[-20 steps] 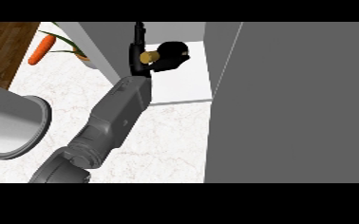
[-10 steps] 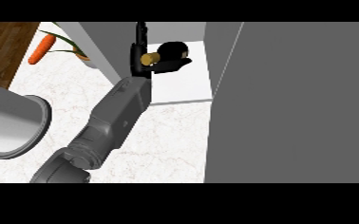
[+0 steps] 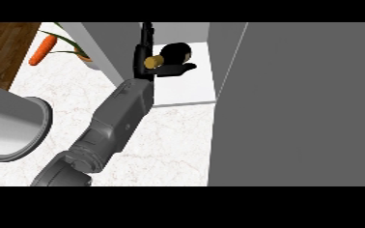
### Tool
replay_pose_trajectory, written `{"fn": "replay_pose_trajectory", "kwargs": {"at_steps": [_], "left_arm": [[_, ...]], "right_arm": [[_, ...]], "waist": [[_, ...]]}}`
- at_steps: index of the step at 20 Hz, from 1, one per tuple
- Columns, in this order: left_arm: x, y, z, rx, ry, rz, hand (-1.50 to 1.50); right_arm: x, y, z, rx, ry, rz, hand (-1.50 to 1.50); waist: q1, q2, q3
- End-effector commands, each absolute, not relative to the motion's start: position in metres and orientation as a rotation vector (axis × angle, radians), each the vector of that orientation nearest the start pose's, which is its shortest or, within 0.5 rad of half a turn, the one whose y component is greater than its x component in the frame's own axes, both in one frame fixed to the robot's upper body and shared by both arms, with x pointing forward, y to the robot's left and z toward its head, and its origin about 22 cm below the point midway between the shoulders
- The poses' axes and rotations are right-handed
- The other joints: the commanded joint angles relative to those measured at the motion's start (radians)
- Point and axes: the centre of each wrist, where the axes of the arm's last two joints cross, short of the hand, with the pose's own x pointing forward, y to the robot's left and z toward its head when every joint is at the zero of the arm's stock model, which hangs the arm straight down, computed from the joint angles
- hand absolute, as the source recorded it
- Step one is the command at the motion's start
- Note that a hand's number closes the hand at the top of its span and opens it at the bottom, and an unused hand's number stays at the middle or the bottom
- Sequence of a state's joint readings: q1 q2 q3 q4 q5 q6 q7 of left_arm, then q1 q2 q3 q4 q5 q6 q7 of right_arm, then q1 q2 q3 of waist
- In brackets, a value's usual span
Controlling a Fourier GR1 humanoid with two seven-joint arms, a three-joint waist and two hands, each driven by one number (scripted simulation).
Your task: Pick up the wine, place it into the cabinet and close the cabinet
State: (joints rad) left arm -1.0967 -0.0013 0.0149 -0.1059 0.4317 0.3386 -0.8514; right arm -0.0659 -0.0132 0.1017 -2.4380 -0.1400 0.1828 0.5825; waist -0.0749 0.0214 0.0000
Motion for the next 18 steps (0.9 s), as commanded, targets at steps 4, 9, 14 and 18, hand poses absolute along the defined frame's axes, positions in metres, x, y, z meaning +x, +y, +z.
{"fn": "replay_pose_trajectory", "kwargs": {"at_steps": [4, 9, 14, 18], "left_arm": [[0.412, 0.120, -0.009, 0.027, -1.843, 0.181, -1.50], [0.405, 0.125, -0.021, 0.018, -1.863, 0.223, -1.50], [0.400, 0.125, -0.026, -0.008, -1.851, 0.221, -1.50], [0.389, 0.122, -0.034, -0.041, -1.849, 0.233, -1.50]], "right_arm": [[0.143, -0.205, 0.205, 0.315, -1.928, 0.295, -1.50], [0.153, -0.204, 0.207, 0.319, -1.914, 0.298, -1.50], [0.150, -0.204, 0.207, 0.310, -1.902, 0.301, -1.50], [0.152, -0.199, 0.205, 0.299, -1.918, 0.286, -1.50]], "waist": [[0.028, -0.009, -0.002], [0.010, -0.010, -0.001], [0.020, -0.018, -0.001], [0.024, -0.023, -0.001]]}}
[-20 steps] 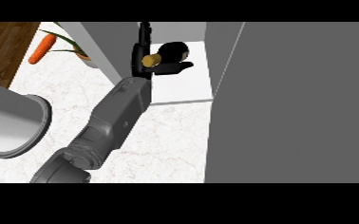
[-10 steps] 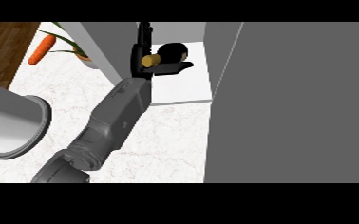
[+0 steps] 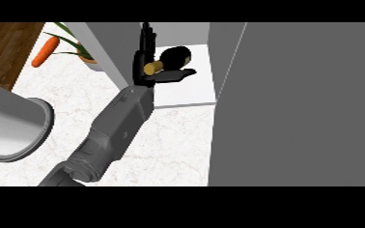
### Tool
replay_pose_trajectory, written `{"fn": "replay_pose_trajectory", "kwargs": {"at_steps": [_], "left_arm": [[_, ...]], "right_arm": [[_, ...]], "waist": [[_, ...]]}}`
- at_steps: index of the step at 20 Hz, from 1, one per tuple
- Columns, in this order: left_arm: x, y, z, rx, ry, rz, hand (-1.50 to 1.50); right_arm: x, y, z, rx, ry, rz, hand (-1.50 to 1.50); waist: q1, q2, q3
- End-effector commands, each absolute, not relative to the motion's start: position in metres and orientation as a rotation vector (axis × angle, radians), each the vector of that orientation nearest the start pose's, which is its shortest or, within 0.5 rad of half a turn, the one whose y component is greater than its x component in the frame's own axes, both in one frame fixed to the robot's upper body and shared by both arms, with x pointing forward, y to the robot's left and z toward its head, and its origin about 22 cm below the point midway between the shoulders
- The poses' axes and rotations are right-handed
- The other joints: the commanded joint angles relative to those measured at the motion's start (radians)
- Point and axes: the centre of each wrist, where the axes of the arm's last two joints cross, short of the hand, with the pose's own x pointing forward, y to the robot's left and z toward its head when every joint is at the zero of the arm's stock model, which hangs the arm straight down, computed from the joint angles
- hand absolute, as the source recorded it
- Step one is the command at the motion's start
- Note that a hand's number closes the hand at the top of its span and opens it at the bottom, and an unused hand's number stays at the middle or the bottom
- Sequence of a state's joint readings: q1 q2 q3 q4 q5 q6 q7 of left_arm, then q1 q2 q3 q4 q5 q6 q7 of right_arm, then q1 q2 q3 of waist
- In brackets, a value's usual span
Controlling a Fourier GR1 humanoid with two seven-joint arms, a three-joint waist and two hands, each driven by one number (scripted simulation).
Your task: Pick up the wine, place it into the cabinet and close the cabinet
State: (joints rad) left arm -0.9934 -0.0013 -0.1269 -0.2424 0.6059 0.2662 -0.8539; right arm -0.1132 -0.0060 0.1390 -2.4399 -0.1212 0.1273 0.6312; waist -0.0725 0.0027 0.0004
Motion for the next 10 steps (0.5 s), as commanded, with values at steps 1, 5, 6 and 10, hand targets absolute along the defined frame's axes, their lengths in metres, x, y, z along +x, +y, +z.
{"fn": "replay_pose_trajectory", "kwargs": {"at_steps": [1, 5, 6, 10], "left_arm": [[0.395, 0.113, -0.020, -0.036, -1.841, 0.222, -1.50], [0.362, 0.101, -0.041, -0.064, -1.828, 0.214, -1.50], [0.353, 0.094, -0.040, -0.087, -1.838, 0.185, -1.50], [0.315, 0.062, -0.035, -0.078, -1.848, 0.179, -1.50]], "right_arm": [[0.153, -0.199, 0.206, 0.302, -1.918, 0.265, -1.50], [0.140, -0.213, 0.205, 0.290, -1.908, 0.295, -1.50], [0.152, -0.207, 0.195, 0.272, -1.905, 0.262, -1.50], [0.145, -0.209, 0.210, 0.260, -1.910, 0.264, -1.50]], "waist": [[0.025, -0.004, -0.001], [0.018, -0.005, 0.000], [0.047, -0.007, 0.000], [0.051, -0.010, 0.000]]}}
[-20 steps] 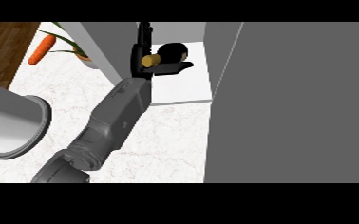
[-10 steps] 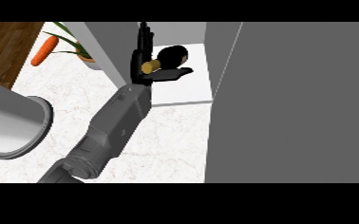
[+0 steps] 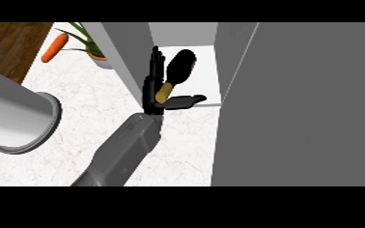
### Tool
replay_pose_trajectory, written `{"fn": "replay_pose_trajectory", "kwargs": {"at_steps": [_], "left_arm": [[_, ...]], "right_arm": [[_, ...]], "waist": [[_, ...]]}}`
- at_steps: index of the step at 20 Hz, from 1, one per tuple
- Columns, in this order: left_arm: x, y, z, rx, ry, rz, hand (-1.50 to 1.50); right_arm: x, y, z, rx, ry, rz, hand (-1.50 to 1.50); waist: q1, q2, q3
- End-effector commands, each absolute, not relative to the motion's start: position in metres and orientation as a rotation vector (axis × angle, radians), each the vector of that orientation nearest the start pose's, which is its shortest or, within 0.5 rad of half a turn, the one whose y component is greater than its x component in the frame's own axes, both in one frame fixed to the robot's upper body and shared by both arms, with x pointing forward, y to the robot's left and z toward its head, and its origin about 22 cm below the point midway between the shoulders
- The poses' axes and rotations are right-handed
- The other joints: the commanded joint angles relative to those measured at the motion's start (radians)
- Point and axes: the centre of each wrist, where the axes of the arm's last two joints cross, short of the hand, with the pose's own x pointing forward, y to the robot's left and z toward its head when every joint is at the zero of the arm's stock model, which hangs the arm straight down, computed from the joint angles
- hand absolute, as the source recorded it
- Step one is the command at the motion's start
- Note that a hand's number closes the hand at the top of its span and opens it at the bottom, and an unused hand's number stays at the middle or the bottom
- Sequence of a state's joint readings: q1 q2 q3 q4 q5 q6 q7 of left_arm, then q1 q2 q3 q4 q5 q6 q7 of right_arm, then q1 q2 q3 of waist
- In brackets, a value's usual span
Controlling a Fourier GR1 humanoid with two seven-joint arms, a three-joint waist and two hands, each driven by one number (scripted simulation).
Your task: Pick up the wine, place it into the cabinet and close the cabinet
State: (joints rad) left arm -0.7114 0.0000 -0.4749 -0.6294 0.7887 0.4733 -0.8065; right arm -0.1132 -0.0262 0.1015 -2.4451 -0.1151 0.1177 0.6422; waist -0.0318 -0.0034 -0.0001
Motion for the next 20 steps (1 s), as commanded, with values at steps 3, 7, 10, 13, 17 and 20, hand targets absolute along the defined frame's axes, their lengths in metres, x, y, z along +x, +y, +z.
{"fn": "replay_pose_trajectory", "kwargs": {"at_steps": [3, 7, 10, 13, 17, 20], "left_arm": [[0.305, 0.052, -0.020, -0.073, -1.863, 0.171, -1.50], [0.273, 0.044, -0.015, -0.116, -1.890, 0.181, -1.50], [0.253, 0.065, -0.007, -0.143, -1.889, 0.177, -1.50], [0.230, 0.054, 0.008, -0.157, -1.900, 0.223, -1.50], [0.207, 0.062, 0.008, -0.098, -1.885, 0.238, -1.50], [0.199, 0.073, 0.005, -0.094, -1.905, 0.224, -1.50]], "right_arm": [[0.134, -0.212, 0.209, 0.227, -1.933, 0.249, -1.50], [0.141, -0.210, 0.203, 0.214, -1.925, 0.246, -1.50], [0.132, -0.222, 0.207, 0.227, -1.921, 0.265, -1.50], [0.138, -0.220, 0.192, 0.226, -1.918, 0.257, -1.50], [0.138, -0.220, 0.198, 0.233, -1.913, 0.236, -1.50], [0.144, -0.218, 0.210, 0.237, -1.920, 0.249, -1.50]], "waist": [[0.029, -0.004, 0.001], [0.033, -0.002, 0.000], [0.038, -0.003, 0.001], [0.036, -0.002, 0.001], [0.035, 0.000, 0.001], [0.035, 0.002, 0.000]]}}
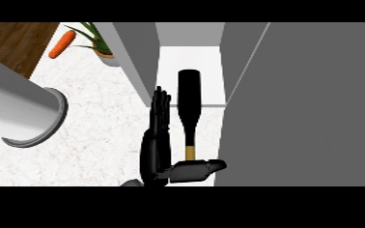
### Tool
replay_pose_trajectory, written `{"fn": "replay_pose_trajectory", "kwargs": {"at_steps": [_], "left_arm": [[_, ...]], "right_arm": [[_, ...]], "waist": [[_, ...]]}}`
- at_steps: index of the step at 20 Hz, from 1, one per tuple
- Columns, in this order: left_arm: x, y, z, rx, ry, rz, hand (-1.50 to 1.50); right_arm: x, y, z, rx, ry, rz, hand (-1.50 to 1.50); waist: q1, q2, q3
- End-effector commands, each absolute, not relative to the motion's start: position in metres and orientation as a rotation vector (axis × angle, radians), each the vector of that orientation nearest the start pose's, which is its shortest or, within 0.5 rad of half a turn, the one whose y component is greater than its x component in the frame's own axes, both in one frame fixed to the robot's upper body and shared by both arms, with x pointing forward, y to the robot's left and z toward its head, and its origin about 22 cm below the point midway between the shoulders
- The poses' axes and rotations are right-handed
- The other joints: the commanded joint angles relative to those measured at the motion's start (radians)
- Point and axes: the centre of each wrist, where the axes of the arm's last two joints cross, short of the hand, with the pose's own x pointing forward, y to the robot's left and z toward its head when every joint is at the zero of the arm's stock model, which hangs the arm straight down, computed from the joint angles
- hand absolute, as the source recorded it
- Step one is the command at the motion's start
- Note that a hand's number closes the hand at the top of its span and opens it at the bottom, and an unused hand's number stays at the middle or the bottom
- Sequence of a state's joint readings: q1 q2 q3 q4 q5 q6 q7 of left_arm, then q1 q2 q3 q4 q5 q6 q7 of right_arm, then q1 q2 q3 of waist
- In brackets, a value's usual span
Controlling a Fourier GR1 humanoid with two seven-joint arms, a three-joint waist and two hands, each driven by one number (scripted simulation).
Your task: Pick up the wine, place it into the cabinet and close the cabinet
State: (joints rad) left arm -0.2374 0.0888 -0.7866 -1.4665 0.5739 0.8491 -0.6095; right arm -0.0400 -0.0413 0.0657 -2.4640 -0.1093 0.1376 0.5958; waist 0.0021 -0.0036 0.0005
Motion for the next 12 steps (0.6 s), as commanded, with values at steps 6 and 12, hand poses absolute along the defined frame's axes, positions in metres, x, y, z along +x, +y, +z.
{"fn": "replay_pose_trajectory", "kwargs": {"at_steps": [6, 12], "left_arm": [[0.168, 0.095, 0.035, -0.188, -1.901, 0.275, -1.50], [0.142, 0.129, 0.025, -0.248, -1.913, 0.173, -1.50]], "right_arm": [[0.134, -0.221, 0.204, 0.266, -1.908, 0.287, -1.50], [0.141, -0.204, 0.209, 0.354, -1.829, 0.364, 1.50]], "waist": [[0.001, 0.000, 0.000], [0.006, 0.001, -0.001]]}}
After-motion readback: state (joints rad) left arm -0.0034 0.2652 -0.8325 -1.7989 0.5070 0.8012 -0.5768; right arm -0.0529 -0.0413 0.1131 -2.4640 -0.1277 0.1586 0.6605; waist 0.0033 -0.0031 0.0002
